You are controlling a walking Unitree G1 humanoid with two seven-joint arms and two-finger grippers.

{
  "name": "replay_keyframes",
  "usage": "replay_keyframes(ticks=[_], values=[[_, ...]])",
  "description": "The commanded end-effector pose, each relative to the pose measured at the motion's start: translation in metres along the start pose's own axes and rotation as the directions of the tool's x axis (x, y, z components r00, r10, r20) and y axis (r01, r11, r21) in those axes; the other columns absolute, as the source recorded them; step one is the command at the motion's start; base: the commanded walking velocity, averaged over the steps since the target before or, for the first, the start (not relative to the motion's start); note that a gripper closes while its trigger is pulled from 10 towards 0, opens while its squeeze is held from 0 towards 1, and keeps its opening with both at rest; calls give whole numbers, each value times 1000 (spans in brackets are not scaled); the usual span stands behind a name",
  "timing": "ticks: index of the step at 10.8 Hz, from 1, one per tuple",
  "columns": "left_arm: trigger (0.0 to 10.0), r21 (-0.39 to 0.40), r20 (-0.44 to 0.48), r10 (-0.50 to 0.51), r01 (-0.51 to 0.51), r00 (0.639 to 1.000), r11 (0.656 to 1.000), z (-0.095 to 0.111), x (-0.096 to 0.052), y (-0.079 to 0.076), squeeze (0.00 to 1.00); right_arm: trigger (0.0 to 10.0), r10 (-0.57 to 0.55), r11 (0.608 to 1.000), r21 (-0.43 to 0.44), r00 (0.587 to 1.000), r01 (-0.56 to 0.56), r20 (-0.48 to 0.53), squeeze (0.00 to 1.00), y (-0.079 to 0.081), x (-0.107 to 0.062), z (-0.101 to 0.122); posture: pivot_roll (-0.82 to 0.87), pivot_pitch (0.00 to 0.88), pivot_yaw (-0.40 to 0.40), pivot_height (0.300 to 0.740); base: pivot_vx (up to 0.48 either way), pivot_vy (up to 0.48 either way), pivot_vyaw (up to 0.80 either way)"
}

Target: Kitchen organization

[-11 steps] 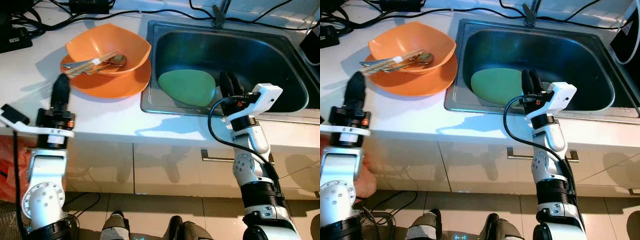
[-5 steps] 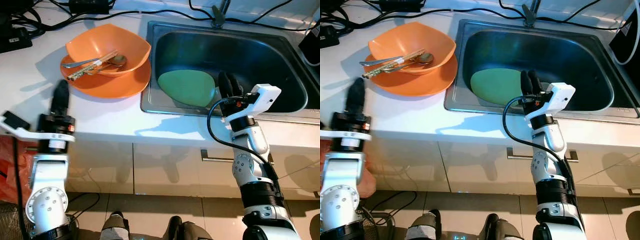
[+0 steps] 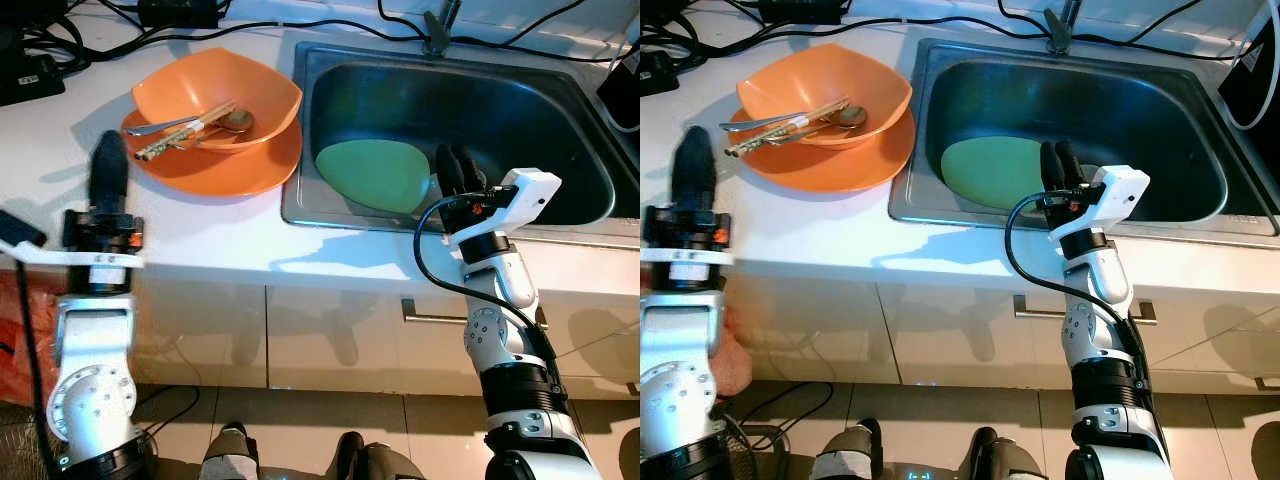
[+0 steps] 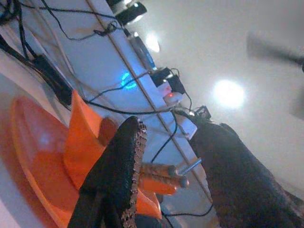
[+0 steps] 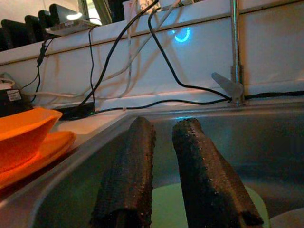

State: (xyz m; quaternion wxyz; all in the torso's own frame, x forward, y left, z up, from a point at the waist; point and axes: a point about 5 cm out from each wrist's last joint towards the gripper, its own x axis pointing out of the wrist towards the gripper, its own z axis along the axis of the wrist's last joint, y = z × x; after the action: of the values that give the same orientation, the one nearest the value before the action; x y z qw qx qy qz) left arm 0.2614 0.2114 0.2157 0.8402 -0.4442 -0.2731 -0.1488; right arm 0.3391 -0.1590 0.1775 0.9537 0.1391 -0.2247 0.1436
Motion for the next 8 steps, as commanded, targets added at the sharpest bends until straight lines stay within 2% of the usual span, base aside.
replay_keyframes(ticks=[1,3,8], values=[[10000,-1,-39,-18,18,999,1000,-8,2,-4,0,10000,-5,1000,21,999,6,-42,0,-1,-5,-9,225,206,-84,740,0,0,0],[10000,-4,-95,-18,17,995,1000,-19,5,-6,0,10000,-11,1000,20,999,12,-40,0,-2,-5,-9,222,207,-82,740,0,0,0],[10000,15,-108,33,-31,994,999,-24,7,0,0,10000,-17,1000,19,999,18,-40,0,-2,-6,-9,218,206,-78,740,0,0,0]])
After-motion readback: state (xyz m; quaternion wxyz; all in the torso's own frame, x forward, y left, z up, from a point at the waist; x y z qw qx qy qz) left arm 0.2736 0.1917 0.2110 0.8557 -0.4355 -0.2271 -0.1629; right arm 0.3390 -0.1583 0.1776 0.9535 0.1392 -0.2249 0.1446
